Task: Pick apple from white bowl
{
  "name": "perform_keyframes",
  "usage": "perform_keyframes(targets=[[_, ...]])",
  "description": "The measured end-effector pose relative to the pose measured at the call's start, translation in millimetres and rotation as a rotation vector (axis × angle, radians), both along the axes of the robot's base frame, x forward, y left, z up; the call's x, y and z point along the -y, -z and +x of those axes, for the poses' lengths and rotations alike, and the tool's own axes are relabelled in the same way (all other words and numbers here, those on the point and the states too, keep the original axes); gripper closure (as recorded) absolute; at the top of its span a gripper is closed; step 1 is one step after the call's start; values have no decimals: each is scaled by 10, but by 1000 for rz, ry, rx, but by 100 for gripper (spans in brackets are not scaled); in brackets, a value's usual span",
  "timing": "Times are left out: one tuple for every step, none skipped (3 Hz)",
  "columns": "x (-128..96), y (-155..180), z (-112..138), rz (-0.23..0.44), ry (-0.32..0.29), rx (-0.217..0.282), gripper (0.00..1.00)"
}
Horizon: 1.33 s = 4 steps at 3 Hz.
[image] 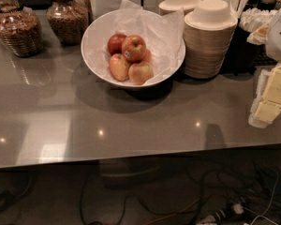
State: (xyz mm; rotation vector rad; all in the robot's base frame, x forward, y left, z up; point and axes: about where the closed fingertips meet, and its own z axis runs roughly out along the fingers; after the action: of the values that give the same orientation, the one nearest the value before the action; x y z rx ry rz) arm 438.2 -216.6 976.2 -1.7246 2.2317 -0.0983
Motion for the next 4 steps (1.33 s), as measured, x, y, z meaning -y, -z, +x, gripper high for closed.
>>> perform_keyframes(targets=[[-1, -5, 2, 1, 0, 2, 0], [-69, -3, 167, 88, -12, 59, 0], [-343, -33, 557, 264, -45, 163, 0], [-700, -203, 1010, 433, -79, 264, 0]])
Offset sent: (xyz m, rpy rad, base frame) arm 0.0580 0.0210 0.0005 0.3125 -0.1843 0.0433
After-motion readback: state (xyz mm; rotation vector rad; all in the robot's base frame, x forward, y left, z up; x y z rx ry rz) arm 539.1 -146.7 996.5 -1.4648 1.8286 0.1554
